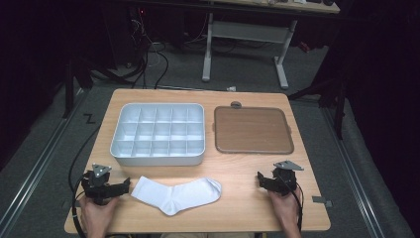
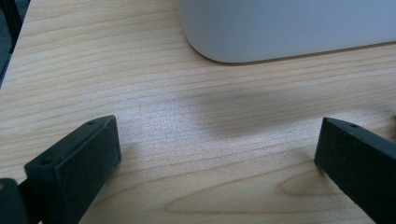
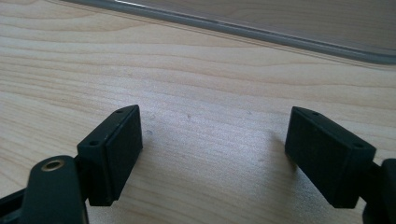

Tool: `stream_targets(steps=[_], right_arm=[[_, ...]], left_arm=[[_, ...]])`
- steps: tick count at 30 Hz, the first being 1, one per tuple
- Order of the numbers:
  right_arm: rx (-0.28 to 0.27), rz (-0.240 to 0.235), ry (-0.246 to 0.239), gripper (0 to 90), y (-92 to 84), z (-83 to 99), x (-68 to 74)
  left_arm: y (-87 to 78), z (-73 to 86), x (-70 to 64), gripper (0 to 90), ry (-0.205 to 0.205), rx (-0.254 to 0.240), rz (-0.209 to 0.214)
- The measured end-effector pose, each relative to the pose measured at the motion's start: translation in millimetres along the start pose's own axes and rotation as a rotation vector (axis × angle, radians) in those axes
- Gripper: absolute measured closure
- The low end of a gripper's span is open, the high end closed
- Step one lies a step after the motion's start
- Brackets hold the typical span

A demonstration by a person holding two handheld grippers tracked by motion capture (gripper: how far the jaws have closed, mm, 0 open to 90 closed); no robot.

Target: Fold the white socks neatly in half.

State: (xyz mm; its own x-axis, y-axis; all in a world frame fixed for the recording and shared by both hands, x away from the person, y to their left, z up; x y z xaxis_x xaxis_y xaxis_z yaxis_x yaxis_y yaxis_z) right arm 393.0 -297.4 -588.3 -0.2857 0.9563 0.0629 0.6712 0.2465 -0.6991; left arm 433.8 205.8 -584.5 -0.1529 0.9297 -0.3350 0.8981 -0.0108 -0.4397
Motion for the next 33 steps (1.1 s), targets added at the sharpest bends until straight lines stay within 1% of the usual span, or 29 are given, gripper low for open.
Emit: stream_targets(steps=[2,5,6,7,8,9,12,13,14,16,17,18,19,20,21,22,23,24,25,26,27,28,29,30,31,32,33], right_arm=[[0.0,-0.002,-0.001,19.7,-0.1,0.0,0.2],[-0.008,-0.01,-0.006,26.4,-0.8,-0.3,1.5],[-0.012,-0.015,-0.011,29.4,-1.0,-0.5,2.3],[-0.012,-0.015,-0.011,29.4,-1.0,-0.5,2.3],[-0.015,-0.016,-0.013,31.6,-1.2,-0.7,3.3],[-0.016,-0.022,-0.02,36.6,-1.7,-1.1,5.9],[-0.016,-0.031,-0.029,40.3,-2.5,-0.8,8.8],[-0.016,-0.031,-0.029,40.3,-2.5,-0.8,8.8],[-0.02,-0.05,-0.035,43.6,-3.8,-0.9,12.7],[-0.034,-0.063,-0.041,46.5,-6.4,-1.4,16.8],[-0.034,-0.063,-0.041,46.5,-6.4,-1.4,16.8],[-0.049,-0.076,-0.045,48.3,-8.4,-2.0,20.0],[-0.065,-0.099,-0.05,50.0,-10.7,-2.5,24.6],[-0.074,-0.118,-0.059,51.7,-12.8,-2.6,29.9],[-0.081,-0.135,-0.063,53.3,-14.4,-2.2,34.8],[-0.091,-0.168,-0.078,55.0,-16.4,-1.7,43.2],[-0.092,-0.184,-0.078,55.5,-17.3,-1.3,47.3],[-0.092,-0.203,-0.086,56.1,-18.2,-1.4,52.2],[-0.092,-0.22,-0.092,56.6,-19.2,-1.4,57.4],[-0.093,-0.242,-0.096,56.9,-20.6,-1.8,63.0],[-0.093,-0.242,-0.096,56.9,-20.6,-1.8,63.0],[-0.097,-0.281,-0.119,57.3,-23.3,-2.9,74.3],[-0.097,-0.281,-0.119,57.3,-23.3,-2.9,74.3],[-0.096,-0.292,-0.13,57.3,-24.7,-3.1,80.4],[-0.098,-0.323,-0.163,57.5,-26.5,-3.7,93.7],[-0.096,-0.334,-0.168,57.5,-27.1,-3.9,98.3],[-0.096,-0.347,-0.179,57.6,-27.9,-4.4,103.9]], left_arm=[[-0.1,0.0,0.0,1.5,0.0,-0.001,0.0],[-2.3,-3.5,0.4,9.4,-0.012,-0.027,0.005],[-2.7,-4.0,0.4,10.9,-0.019,-0.028,0.007],[-2.7,-4.0,0.4,11.9,-0.019,-0.028,0.007],[-3.6,-4.6,0.7,11.9,-0.022,-0.032,0.01],[-4.8,-5.2,0.5,16.1,-0.026,-0.036,0.019],[-10.0,-6.5,-0.2,19.2,-0.057,-0.031,0.055],[-10.0,-6.5,-0.2,20.7,-0.057,-0.031,0.055],[-14.0,-7.5,-1.7,21.4,-0.082,-0.026,0.082],[-19.1,-7.5,-4.3,22.5,-0.102,-0.02,0.108],[-19.1,-7.5,-4.3,23.1,-0.102,-0.02,0.108],[-22.7,-7.3,-6.6,23.1,-0.126,-0.011,0.128],[-26.3,-6.5,-9.3,24.0,-0.149,0.009,0.153],[-28.7,-5.6,-11.3,24.8,-0.163,0.021,0.168],[-30.6,-4.5,-12.7,25.3,-0.168,0.03,0.179],[-33.4,-3.3,-15.1,26.4,-0.177,0.042,0.193],[-35.8,-2.7,-17.2,27.0,-0.185,0.048,0.205],[-42.1,-1.6,-22.9,27.8,-0.196,0.057,0.231],[-45.3,-1.0,-26.1,28.6,-0.202,0.065,0.243],[-48.3,-0.1,-29.0,29.4,-0.198,0.072,0.253],[-48.3,-0.1,-29.0,29.8,-0.198,0.072,0.253],[-54.1,1.3,-35.7,31.3,-0.195,0.083,0.276],[-54.1,1.3,-35.7,32.5,-0.195,0.083,0.276],[-56.6,2.9,-39.9,32.5,-0.194,0.091,0.288],[-58.4,6.4,-44.6,34.1,-0.183,0.101,0.294],[-58.4,6.4,-44.6,34.6,-0.183,0.101,0.294],[-59.3,10.2,-48.5,35.8,-0.181,0.113,0.299]])
Point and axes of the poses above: each handheld gripper's, and its own axes: y roughly forward along the jaws, z roughly out of its underside, x roughly to its left, the point moved 8 cm from there along y, roughly forward along the jaws, and after that the axes turned 7 degrees about -z, right-handed, at the moved point
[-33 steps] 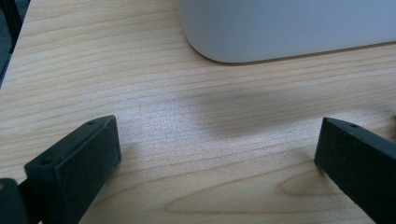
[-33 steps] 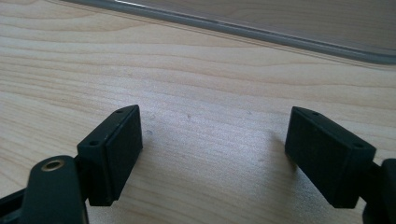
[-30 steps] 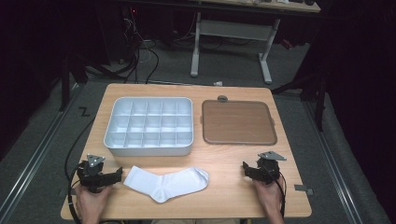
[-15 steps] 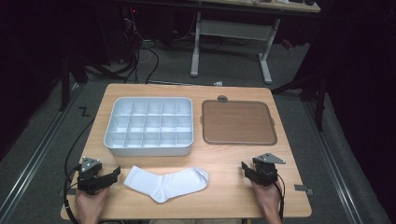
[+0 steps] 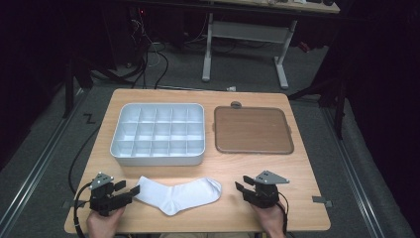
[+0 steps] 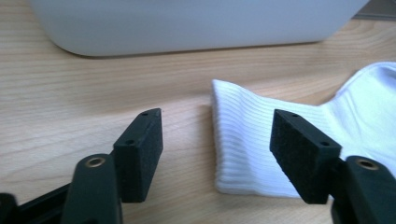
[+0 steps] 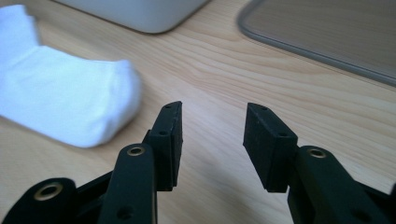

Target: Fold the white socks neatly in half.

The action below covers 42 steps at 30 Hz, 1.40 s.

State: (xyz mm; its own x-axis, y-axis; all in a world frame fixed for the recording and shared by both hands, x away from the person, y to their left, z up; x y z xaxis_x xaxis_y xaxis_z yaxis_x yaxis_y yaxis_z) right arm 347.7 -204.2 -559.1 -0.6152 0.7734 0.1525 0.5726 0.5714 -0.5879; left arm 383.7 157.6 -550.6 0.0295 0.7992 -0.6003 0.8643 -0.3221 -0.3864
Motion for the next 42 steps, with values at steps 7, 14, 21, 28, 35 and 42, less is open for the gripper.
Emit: stream_targets(steps=[7,14,21,28,35,42], right_arm=[[0.005,-0.09,-0.077,57.8,13.8,-11.5,33.5],[0.051,-0.117,-0.087,56.4,33.6,-9.6,47.6],[0.078,-0.113,-0.09,63.7,42.1,-8.2,47.4],[0.109,-0.105,-0.103,78.9,45.0,-4.2,44.9],[0.11,-0.094,-0.112,83.1,44.7,-3.3,42.8],[0.107,-0.085,-0.109,83.8,44.0,-2.9,39.1]], left_arm=[[3.0,9.1,-1.4,40.6,-0.013,0.034,-0.01],[4.5,14.8,-2.7,47.5,-0.022,0.052,-0.01],[6.7,17.4,-4.5,57.7,0.004,0.052,-0.02],[6.7,20.3,-6.0,67.3,0.025,0.051,-0.021],[7.4,22.2,-8.1,71.4,0.03,0.059,-0.014],[9.6,23.1,-10.4,73.2,0.024,0.067,-0.009]])
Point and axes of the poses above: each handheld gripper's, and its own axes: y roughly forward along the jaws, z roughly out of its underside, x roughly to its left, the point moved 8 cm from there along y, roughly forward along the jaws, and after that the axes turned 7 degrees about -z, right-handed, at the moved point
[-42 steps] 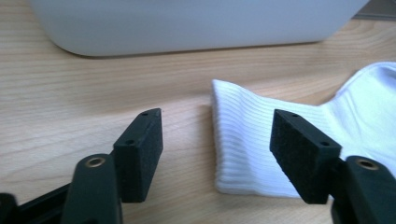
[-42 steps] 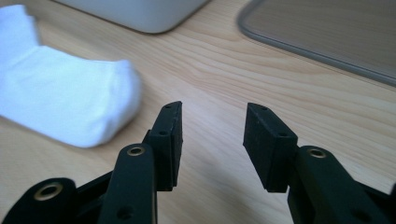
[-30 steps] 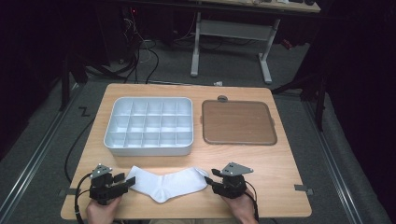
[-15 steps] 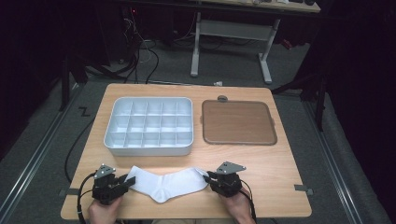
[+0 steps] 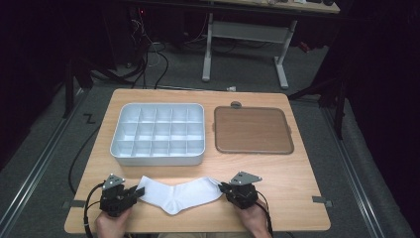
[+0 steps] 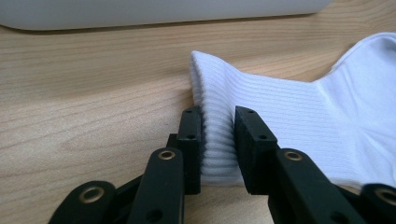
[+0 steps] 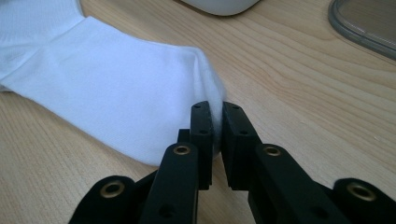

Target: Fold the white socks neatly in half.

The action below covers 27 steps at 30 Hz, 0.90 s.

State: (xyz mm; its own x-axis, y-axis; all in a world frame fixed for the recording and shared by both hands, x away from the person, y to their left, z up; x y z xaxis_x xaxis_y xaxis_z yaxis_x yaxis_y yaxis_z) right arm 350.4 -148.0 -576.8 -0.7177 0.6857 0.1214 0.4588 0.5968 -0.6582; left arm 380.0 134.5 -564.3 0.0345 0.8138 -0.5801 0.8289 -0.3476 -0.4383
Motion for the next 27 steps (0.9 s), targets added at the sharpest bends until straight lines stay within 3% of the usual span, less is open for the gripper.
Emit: stream_targets(steps=[10,13,18,27], right_arm=[[-0.012,0.022,0.031,84.0,-5.5,4.3,-10.1],[-0.012,0.035,0.032,84.2,-7.3,5.4,-13.3],[-0.017,0.049,0.054,84.2,-11.2,8.1,-19.6],[-0.01,0.065,0.078,84.3,-17.6,13.5,-28.4]], left_arm=[[7.0,2.3,-8.7,73.2,-0.004,0.012,0.014],[11.1,4.5,-13.9,73.3,0.017,0.024,0.018],[15.6,5.8,-19.7,73.5,0.009,0.027,0.022],[24.0,9.8,-31.6,74.7,0.03,0.043,0.024]])
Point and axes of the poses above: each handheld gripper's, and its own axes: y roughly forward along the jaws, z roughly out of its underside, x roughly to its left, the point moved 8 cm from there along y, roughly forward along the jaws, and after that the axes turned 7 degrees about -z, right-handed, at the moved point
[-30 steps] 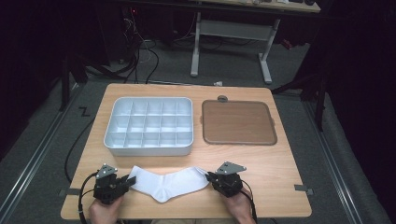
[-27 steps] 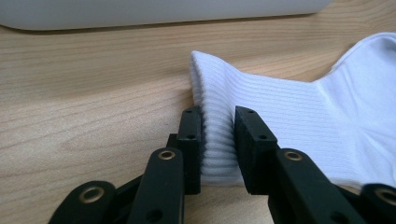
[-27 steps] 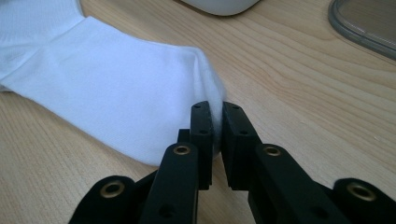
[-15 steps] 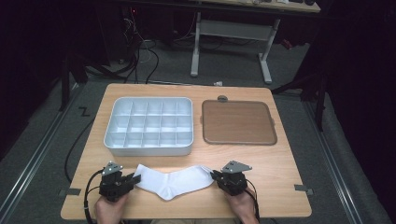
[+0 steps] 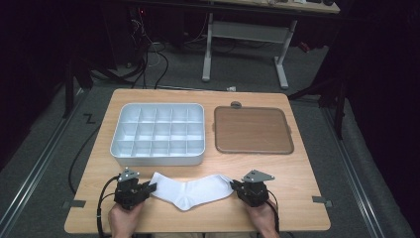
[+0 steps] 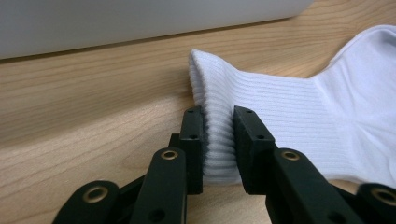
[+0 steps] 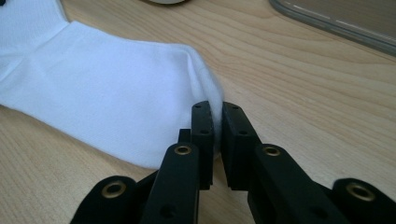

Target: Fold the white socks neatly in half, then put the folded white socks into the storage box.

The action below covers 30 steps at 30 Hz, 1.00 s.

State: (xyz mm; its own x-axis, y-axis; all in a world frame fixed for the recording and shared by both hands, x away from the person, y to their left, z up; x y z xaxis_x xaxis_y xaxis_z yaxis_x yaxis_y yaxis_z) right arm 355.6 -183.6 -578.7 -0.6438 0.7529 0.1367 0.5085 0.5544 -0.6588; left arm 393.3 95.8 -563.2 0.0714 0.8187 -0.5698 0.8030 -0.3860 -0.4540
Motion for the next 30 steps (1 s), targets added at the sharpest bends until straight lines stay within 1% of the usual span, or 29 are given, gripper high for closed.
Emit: stream_targets(steps=[1,3,5,7,9,10,12,13,14,15,17,18,20,23,24,27,29,30], right_arm=[[0.0,0.0,0.0,84.3,0.0,0.0,0.0],[-0.009,0.008,0.015,84.4,-2.1,0.2,-2.6],[-0.009,0.018,0.022,84.3,-3.7,1.5,-5.7],[-0.008,0.021,0.025,84.3,-4.6,1.9,-6.8],[-0.007,0.028,0.026,84.3,-6.7,3.1,-10.6],[-0.007,0.028,0.026,84.3,-6.7,3.1,-10.6],[0.0,0.036,0.027,84.3,-7.6,4.9,-14.3],[0.0,0.036,0.027,84.3,-7.6,4.9,-14.3],[-0.001,0.037,0.025,84.3,-8.2,4.7,-14.9],[0.008,0.045,0.017,84.3,-9.8,5.4,-15.6],[0.011,0.047,0.014,84.3,-10.0,5.9,-16.1],[0.01,0.052,0.026,84.3,-11.0,7.6,-18.2],[0.006,0.053,0.028,84.3,-11.3,7.7,-19.0],[0.006,0.058,0.039,84.3,-12.9,8.2,-20.2],[0.009,0.059,0.032,84.3,-13.3,8.2,-22.0],[0.016,0.063,0.034,84.3,-14.6,8.5,-23.2],[0.02,0.072,0.026,84.3,-16.2,8.2,-25.7],[0.023,0.081,0.028,84.2,-17.9,8.6,-29.3]], left_arm=[[0.0,0.0,0.0,74.9,0.0,0.0,0.0],[1.0,1.7,-3.8,75.2,0.011,0.002,0.002],[2.3,3.9,-7.4,75.3,0.014,0.004,0.009],[2.7,4.4,-8.6,75.3,0.01,0.003,0.013],[4.2,5.8,-11.1,75.3,0.005,0.0,0.026],[4.2,5.8,-11.1,75.3,0.005,0.0,0.026],[4.9,6.6,-12.9,75.4,-0.013,0.002,0.025],[4.9,6.6,-12.9,75.3,-0.013,0.002,0.025],[5.1,7.5,-13.8,75.3,-0.009,0.002,0.027],[5.8,7.7,-14.5,75.3,-0.013,0.001,0.033],[6.2,7.9,-15.0,75.3,-0.019,0.003,0.035],[7.1,8.3,-16.6,75.3,-0.026,0.006,0.039],[7.5,8.8,-17.1,75.3,-0.018,0.01,0.043],[9.1,8.7,-19.1,75.3,-0.029,0.01,0.049],[9.6,9.3,-19.9,75.2,-0.027,0.013,0.05],[10.7,10.5,-23.1,75.1,-0.021,0.015,0.052],[12.5,11.7,-26.6,75.1,-0.006,0.016,0.056],[14.4,12.9,-30.3,75.1,0.007,0.018,0.063]])
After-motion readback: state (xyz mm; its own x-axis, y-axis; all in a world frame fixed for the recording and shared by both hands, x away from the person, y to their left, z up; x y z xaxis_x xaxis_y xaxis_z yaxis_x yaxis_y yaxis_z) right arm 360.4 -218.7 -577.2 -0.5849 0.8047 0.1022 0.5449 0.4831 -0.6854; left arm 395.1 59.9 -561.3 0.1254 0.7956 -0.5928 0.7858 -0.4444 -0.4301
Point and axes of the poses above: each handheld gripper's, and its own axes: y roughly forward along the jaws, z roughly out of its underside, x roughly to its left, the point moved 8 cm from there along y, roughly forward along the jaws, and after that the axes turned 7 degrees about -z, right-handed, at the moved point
